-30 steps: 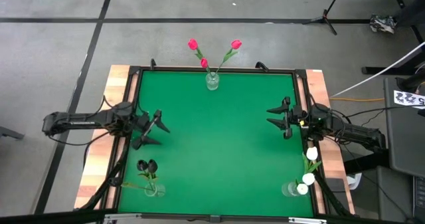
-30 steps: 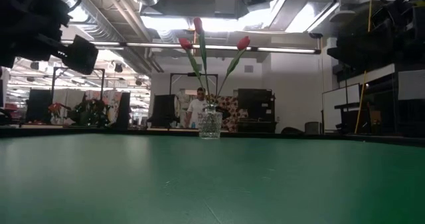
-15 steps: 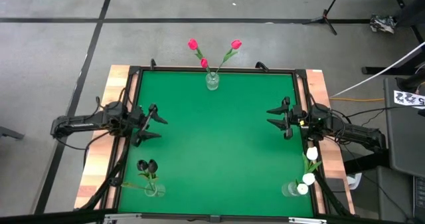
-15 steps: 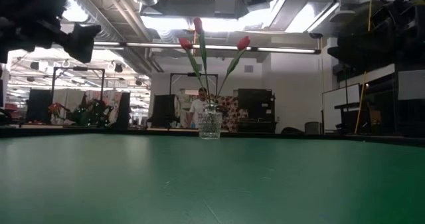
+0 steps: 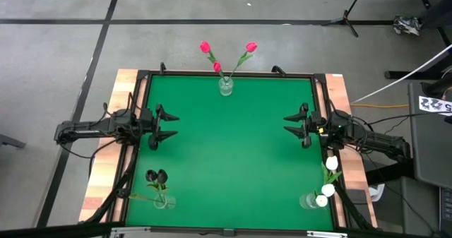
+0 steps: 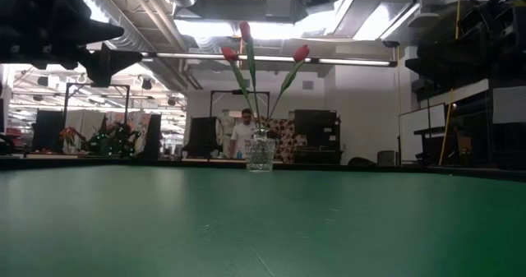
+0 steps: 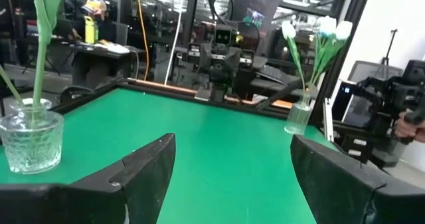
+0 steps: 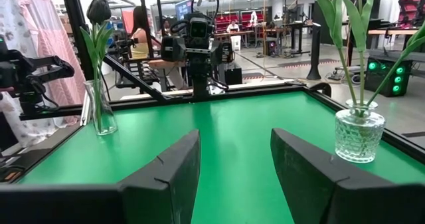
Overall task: Sort flowers into vase by color
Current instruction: Return to Home Position
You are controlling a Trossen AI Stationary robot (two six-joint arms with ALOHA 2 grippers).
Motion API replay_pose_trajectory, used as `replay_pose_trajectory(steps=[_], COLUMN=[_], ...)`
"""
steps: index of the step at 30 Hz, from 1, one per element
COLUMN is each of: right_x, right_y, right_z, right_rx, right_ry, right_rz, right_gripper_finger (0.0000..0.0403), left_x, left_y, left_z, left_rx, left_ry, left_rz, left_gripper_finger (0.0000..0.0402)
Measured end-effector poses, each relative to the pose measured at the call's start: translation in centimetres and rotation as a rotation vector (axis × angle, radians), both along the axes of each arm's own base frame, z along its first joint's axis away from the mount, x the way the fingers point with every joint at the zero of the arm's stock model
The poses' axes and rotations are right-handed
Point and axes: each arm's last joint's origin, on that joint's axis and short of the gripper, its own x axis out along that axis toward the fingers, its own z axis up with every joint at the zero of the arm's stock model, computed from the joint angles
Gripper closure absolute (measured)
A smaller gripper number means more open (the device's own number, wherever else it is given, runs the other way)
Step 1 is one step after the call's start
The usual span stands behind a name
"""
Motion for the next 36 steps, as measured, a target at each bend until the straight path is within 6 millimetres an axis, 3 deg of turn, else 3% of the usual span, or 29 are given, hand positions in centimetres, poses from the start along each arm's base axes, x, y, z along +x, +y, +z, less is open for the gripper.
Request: replay_pose_trajectory(steps=[36], right_x=[0.00], right_y=[0.01], right_z=[0.04], right_rx=[0.007], right_ry=[-0.004], right_rz=[0.004], right_gripper_finger=[0.0219], left_x=[0.00], left_y=[0.00], left_z=[0.01], left_rx=[-0.016], left_ry=[-0.002], left_rz=[0.000], left_gripper_finger=[0.0107])
